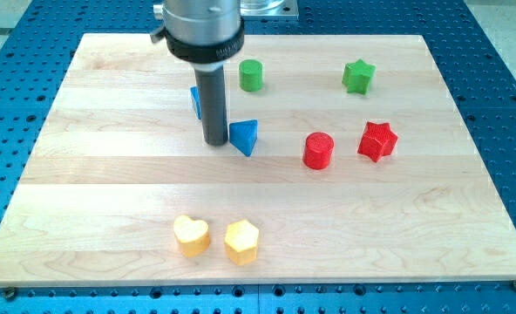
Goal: Push the triangle into the cube
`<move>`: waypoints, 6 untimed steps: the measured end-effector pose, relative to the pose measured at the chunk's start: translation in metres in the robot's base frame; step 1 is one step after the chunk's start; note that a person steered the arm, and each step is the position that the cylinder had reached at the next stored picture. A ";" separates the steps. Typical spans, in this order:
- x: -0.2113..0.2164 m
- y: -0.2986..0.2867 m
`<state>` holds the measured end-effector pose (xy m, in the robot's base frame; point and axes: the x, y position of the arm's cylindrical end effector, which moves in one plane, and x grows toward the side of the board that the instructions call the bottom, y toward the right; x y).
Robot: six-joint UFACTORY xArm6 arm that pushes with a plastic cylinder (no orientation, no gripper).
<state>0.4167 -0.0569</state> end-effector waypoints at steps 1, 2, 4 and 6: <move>0.045 0.033; 0.097 0.066; 0.021 0.052; -0.043 0.034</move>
